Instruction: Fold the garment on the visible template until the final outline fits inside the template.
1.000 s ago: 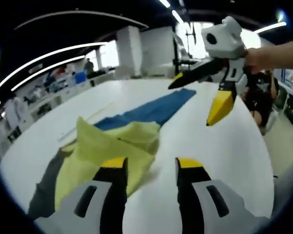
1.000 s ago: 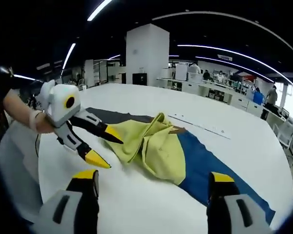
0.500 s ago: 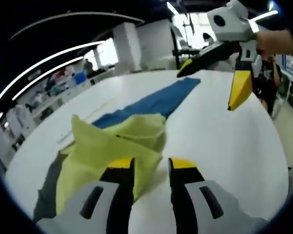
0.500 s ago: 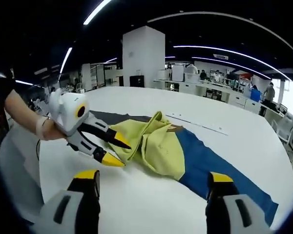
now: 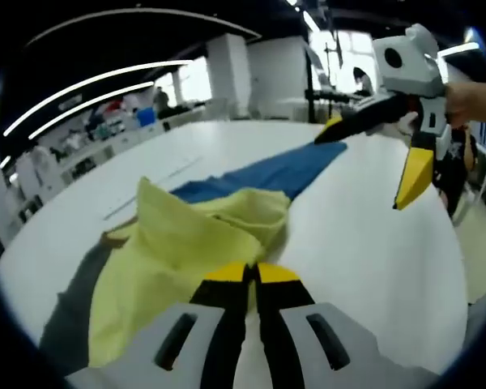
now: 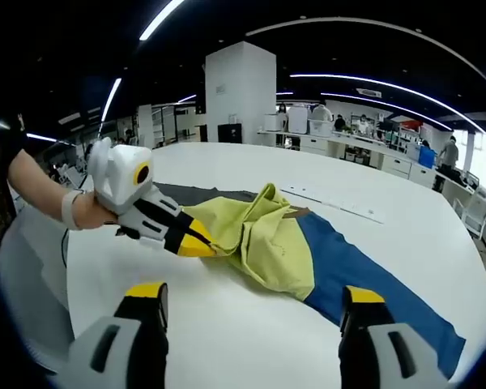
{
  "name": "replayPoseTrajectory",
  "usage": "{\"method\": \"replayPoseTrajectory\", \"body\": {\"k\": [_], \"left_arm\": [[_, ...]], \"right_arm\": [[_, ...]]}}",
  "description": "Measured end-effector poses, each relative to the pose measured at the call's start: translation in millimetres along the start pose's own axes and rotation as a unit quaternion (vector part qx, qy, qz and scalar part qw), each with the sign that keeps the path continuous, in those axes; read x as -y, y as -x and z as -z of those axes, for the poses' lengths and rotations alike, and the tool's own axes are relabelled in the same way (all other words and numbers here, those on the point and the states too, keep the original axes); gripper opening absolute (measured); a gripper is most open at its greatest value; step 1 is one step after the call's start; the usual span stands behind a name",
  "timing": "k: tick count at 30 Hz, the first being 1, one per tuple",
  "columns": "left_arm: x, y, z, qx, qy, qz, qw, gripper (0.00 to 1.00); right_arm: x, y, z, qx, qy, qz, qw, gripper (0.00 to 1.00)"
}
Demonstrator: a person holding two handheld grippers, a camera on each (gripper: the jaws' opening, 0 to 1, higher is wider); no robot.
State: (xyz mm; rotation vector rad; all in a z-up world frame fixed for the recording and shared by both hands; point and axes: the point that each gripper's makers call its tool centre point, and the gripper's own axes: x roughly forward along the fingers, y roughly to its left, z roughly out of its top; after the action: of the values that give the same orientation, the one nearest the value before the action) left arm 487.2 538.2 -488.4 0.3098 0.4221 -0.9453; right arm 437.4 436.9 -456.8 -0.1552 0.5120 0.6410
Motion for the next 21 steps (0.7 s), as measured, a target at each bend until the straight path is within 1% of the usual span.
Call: {"method": "replayPoseTrajectory", "body": {"k": [2, 4, 5, 7, 8, 9, 12, 13, 15, 19, 21], "left_arm": [[-9.7, 7.3, -3.4, 0.008, 0.007, -0.011, 0.9999, 0.0], [-24.6, 18.8, -12.2, 0.027, 0.026, -0.026, 0.999, 0.0], [-31.1, 23.4, -15.0, 0.032, 0.024, -0.033, 0.9987, 0.0], [-47.6, 34.5, -20.4, 0.043, 0.033, -0.052, 0.9972, 0.0], [-53.3, 38.4, -21.8, 0.045, 0.031, -0.057, 0.9969, 0.0], [-62.4, 43.8, -21.9, 0.047, 0.038, -0.065, 0.9961, 0.0], [-78.0, 53.4, -21.9, 0.049, 0.041, -0.079, 0.9948, 0.0], [-85.6, 58.1, -21.4, 0.051, 0.042, -0.087, 0.9941, 0.0], [-94.4, 64.8, -19.1, 0.049, 0.041, -0.096, 0.9933, 0.0], [-106.6, 74.8, -14.8, 0.048, 0.043, -0.109, 0.992, 0.0], [-110.5, 77.3, -12.9, 0.047, 0.044, -0.114, 0.9914, 0.0]], "right_arm": [[-1.1, -1.0, 0.4, -0.002, 0.002, -0.001, 1.0, 0.86], [-3.5, -3.0, -1.0, 0.0, 0.003, -0.004, 1.0, 0.86], [-4.6, -4.1, -1.6, 0.0, 0.004, -0.005, 1.0, 0.85], [-7.1, -7.8, -2.2, -0.003, 0.007, -0.009, 0.9999, 0.85], [-8.2, -9.3, -2.6, -0.004, 0.01, -0.01, 0.9999, 0.85], [-9.8, -11.4, -3.6, -0.004, 0.012, -0.013, 0.9998, 0.85], [-12.3, -16.3, -7.1, -0.005, 0.014, -0.018, 0.9997, 0.85], [-13.1, -17.5, -8.3, -0.005, 0.019, -0.019, 0.9996, 0.84], [-15.0, -21.0, -11.1, -0.007, 0.026, -0.022, 0.9994, 0.83], [-22.5, -28.7, -21.8, 0.0, 0.036, -0.032, 0.9989, 0.8], [-26.9, -34.6, -27.0, 0.0, 0.047, -0.037, 0.9982, 0.8]]}}
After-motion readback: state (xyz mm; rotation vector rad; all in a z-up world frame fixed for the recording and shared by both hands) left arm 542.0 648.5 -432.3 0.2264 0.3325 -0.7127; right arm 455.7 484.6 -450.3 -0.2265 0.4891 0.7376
